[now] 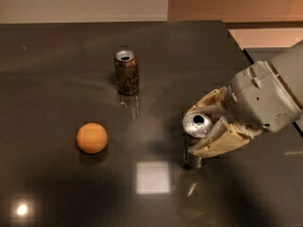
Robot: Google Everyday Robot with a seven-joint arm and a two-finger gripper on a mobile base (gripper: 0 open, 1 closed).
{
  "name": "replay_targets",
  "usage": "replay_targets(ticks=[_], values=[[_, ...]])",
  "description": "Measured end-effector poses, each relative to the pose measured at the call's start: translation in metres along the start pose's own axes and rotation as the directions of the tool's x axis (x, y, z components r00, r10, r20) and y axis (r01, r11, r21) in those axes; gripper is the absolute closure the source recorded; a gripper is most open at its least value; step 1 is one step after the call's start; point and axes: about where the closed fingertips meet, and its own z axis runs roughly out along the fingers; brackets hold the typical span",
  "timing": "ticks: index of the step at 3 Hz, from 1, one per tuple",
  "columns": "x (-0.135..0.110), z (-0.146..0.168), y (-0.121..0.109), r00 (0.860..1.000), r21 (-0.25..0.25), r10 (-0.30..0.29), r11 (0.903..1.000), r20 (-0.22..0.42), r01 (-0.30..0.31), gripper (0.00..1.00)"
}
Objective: Knock redbull can over
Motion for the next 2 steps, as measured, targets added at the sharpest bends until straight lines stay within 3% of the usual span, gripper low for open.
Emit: replay_targets(ticks=[1, 2], values=[[0.007, -0.019, -0.035, 0.99, 0.032, -0.081, 0.9958, -0.119, 0.085, 1.0], [0.019, -0.022, -0.063, 0.954, 0.007, -0.155, 0.9868, -0.255, 0.162, 1.0]])
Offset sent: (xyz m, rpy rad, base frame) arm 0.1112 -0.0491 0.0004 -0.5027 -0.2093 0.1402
